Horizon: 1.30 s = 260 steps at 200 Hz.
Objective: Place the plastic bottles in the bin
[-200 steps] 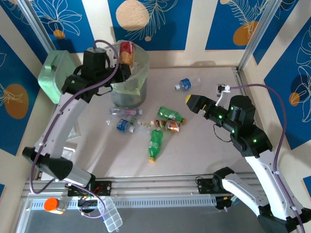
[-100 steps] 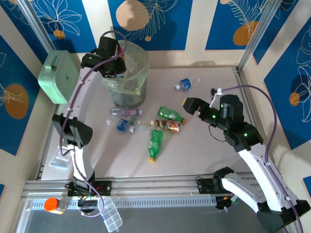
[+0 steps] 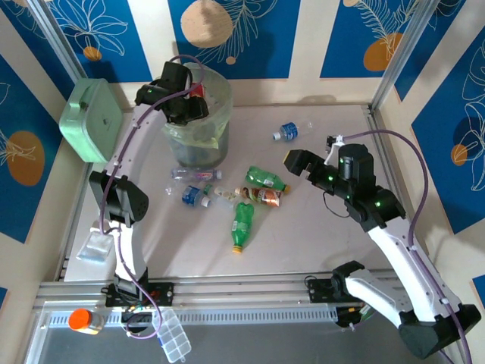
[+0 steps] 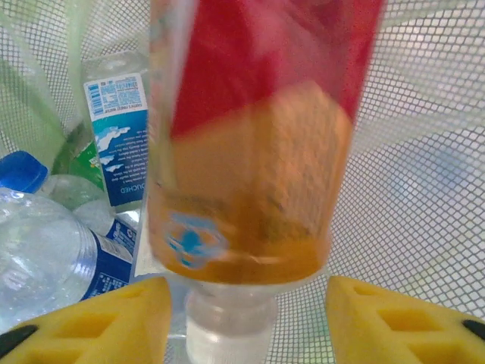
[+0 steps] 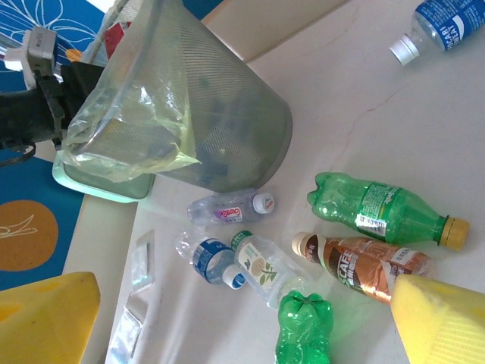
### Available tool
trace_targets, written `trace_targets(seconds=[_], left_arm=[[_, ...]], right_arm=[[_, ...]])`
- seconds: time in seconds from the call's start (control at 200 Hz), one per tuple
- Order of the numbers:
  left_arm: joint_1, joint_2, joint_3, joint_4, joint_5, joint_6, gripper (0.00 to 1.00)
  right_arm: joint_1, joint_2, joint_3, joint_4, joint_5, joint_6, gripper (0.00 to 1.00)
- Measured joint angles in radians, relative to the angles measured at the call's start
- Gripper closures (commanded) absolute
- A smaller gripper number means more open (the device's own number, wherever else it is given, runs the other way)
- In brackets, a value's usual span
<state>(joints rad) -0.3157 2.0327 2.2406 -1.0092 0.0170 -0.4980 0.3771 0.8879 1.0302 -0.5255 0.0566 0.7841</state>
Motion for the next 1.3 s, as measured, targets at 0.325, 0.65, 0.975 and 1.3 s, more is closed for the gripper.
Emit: trace_targets(seconds=[0.325,0.65,0.975,1.3], left_arm=[[-0.001,-0.006,0.043,-0.024,0.001,0.023,0.34],[-0.047,-0.266,-0.105,0.03,-0.07,0.043,0.34],[-0.136,-0.775,-0.65,0.237,-0.068,-0.01,0.35],[-0.138,-1.057,-1.065,0.37,0.121,-0.024,0.33]], right_arm=[[0.0,0.026,0.041,-0.004,0.027,-0.019,0.01],[0.0,0.062,0.102,-0.042,0.063,-0.037,0.02],[-0.01,0.257,0.196,-0.1,0.127,0.034,0.05],[-0.122,0.636,0.38,-0.173,0.111,0.291,0.06]])
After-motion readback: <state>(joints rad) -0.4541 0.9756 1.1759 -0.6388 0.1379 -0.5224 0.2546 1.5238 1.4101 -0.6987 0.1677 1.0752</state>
